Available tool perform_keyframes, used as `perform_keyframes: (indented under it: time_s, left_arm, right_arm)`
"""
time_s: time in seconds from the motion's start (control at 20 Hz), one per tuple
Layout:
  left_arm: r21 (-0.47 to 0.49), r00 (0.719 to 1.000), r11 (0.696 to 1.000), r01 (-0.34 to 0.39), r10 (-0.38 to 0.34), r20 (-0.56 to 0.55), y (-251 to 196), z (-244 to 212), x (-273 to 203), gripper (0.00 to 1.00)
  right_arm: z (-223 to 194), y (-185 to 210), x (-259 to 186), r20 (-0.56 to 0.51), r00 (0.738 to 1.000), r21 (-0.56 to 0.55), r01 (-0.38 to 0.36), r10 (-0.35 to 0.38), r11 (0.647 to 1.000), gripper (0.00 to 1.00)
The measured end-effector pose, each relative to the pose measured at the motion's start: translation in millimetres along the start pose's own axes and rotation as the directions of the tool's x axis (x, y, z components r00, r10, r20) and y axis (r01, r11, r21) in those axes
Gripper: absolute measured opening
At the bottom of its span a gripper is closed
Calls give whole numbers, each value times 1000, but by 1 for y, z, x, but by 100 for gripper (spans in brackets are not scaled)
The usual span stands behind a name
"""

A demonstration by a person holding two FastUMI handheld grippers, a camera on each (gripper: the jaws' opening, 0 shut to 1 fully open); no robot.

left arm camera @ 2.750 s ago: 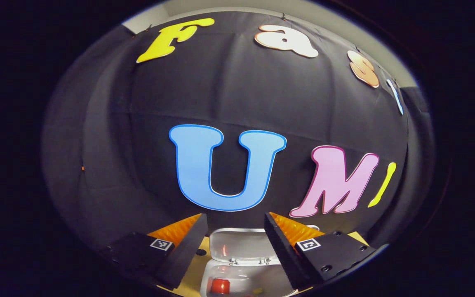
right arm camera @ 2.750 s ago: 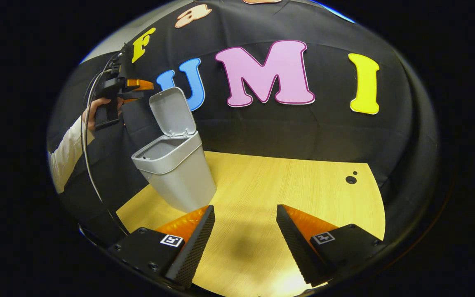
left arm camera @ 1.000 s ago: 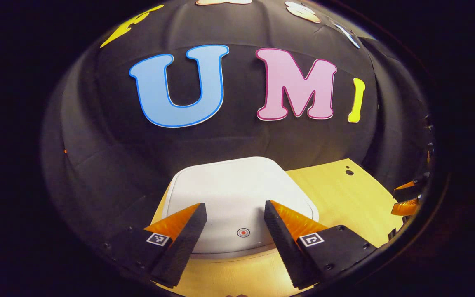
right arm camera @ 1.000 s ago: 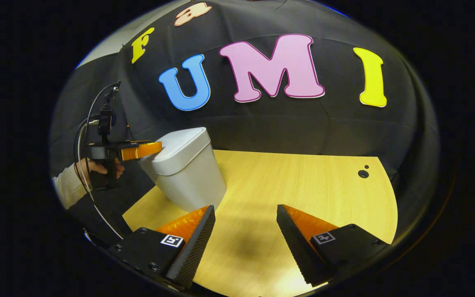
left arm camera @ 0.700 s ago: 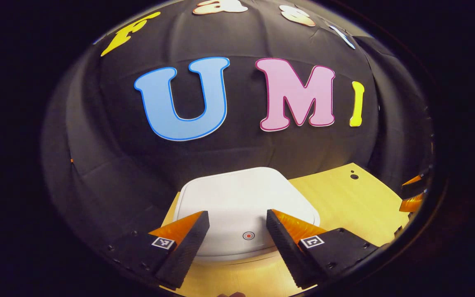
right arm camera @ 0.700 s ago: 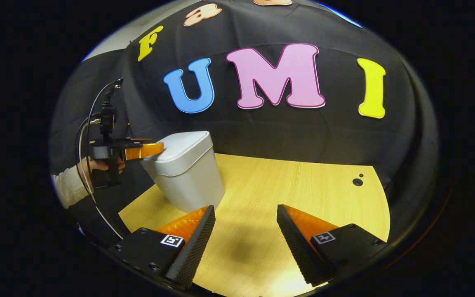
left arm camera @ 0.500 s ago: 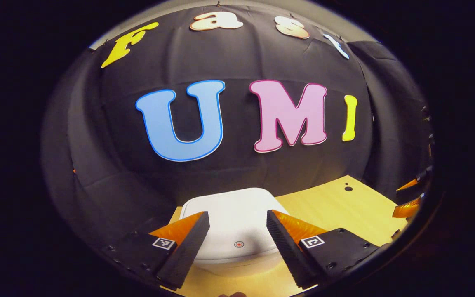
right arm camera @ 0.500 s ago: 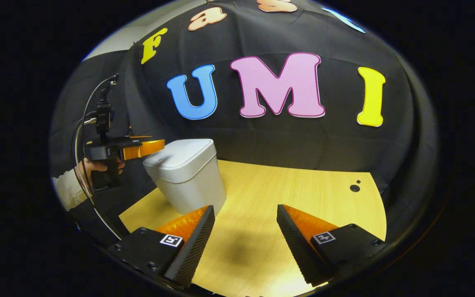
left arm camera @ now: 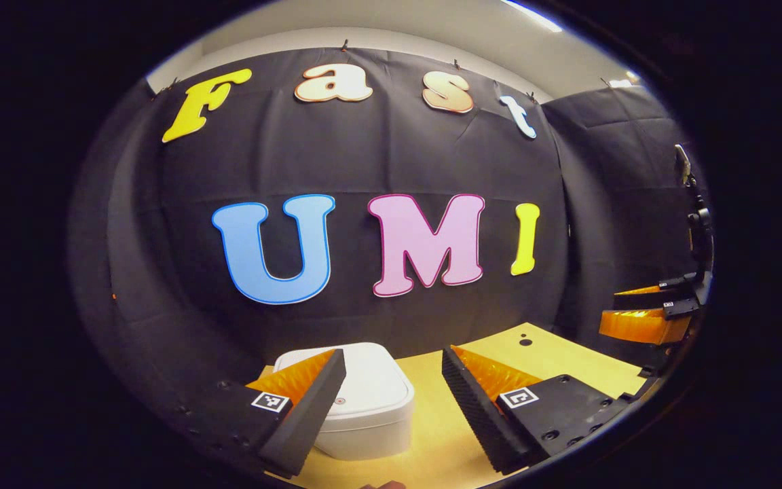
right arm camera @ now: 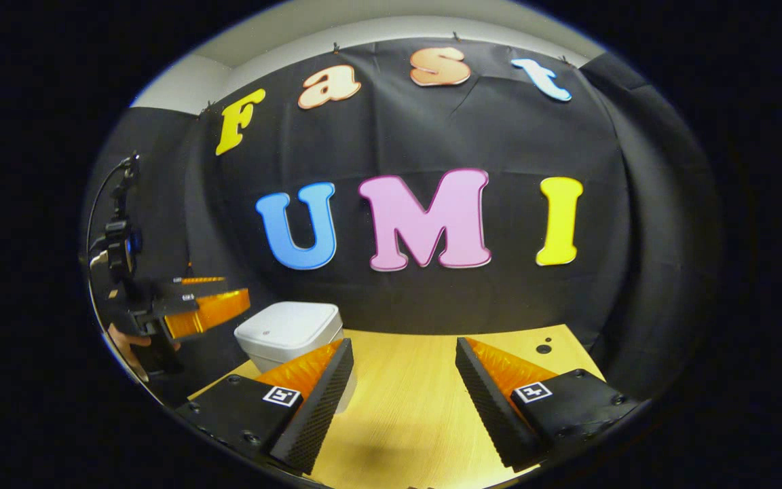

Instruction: Press the lid of the desktop garbage bin to open it, pick up the crumpled paper on the desktop and throw it into the bin, then pick up the pop can on the desktop and drop it into the bin, and finally close the garbage bin lid.

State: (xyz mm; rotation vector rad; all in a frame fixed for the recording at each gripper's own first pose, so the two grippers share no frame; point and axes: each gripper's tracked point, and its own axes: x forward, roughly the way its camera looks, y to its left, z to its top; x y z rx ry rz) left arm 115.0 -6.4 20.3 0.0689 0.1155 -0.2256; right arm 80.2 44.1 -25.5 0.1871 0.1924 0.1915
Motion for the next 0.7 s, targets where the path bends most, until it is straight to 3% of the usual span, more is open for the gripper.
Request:
perform_keyframes:
  time_s: [0.15,0.3,0.55,0.7]
  left_arm:
    - [-101,1000,995,3,-5,-13,-12,-10,-15,96]
    - [-161,998,986,-53,55,10,-10,-3,-29,97]
    - [-110,973,970,-216,224,57,-5,18,-62,94]
    - [-144,960,953,-268,276,39,-21,12,-76,95]
  right_arm:
    - [25,-10,-24,89,993,-21,84,-81,996,98]
    - [50,-17,-43,182,977,-69,122,-107,990,98]
    - [68,-11,-49,234,972,-80,27,-7,996,97]
    - [71,-20,-45,239,971,-77,-4,22,997,98]
